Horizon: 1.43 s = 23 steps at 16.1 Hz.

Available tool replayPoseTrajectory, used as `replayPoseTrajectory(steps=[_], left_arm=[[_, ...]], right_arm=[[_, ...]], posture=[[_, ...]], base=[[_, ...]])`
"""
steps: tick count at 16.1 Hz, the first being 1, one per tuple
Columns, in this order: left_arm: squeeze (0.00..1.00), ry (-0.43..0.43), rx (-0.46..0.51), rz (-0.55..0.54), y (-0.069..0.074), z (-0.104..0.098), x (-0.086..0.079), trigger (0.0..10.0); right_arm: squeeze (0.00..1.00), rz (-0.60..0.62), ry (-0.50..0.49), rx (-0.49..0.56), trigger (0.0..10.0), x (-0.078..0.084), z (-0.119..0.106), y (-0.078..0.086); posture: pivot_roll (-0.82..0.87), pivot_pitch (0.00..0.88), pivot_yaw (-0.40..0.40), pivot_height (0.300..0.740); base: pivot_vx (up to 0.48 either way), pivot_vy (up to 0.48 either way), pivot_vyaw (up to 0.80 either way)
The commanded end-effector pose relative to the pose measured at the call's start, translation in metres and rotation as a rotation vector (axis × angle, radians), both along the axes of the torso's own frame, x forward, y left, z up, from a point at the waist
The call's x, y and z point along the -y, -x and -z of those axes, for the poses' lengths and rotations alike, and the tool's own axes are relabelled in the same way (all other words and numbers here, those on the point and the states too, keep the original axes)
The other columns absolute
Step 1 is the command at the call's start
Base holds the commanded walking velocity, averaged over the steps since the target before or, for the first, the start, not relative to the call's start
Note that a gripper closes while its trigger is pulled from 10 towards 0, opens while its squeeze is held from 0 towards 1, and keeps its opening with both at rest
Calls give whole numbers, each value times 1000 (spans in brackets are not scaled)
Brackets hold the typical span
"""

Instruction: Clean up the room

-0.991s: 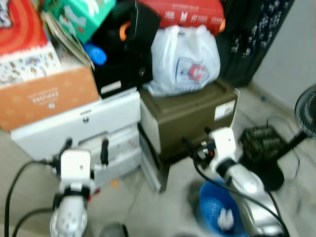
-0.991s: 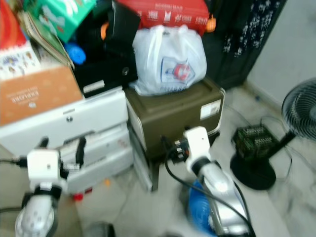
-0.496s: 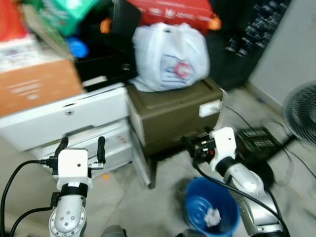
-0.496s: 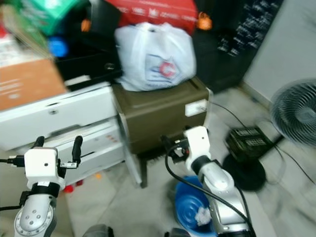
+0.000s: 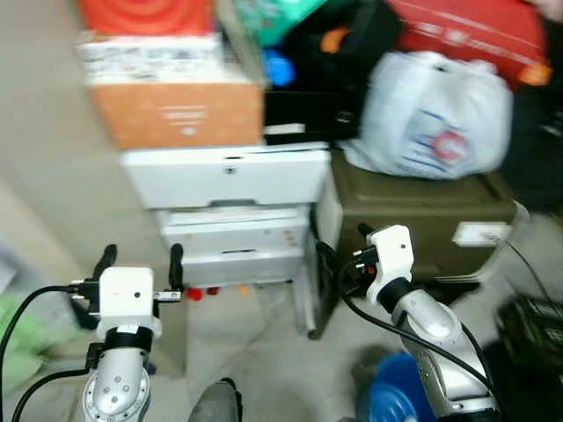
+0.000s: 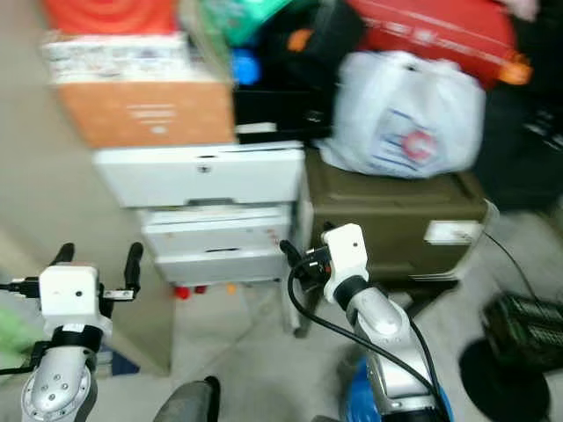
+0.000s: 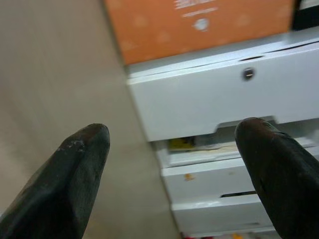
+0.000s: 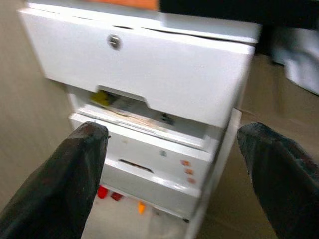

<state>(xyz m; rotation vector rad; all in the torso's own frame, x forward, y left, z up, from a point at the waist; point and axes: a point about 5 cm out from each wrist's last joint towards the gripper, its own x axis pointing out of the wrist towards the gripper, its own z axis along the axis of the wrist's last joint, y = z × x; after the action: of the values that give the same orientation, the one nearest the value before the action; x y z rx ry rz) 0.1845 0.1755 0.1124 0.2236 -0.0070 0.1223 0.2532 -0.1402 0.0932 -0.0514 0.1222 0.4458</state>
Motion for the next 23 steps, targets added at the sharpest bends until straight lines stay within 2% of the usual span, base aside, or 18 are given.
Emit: replayPoseTrajectory(steps=[1,20,23], left_arm=[[0,-10,-18,2,2,3,0,10000],[0,-16,-31,15,1,8,0,10000],[0,-42,-16,22,-10,9,-1,10000]], right_arm=[[0,-2,3,2,10000,2,-1,-1],[0,10,10,-8,10000,6,3,-3],[0,-3,22,12,10000,4,1,-12]], posture=[[2,47,-42,740],[6,24,-40,740],[6,0,-25,740]], base=[[0,0,800],[0,0,800],[0,0,800]])
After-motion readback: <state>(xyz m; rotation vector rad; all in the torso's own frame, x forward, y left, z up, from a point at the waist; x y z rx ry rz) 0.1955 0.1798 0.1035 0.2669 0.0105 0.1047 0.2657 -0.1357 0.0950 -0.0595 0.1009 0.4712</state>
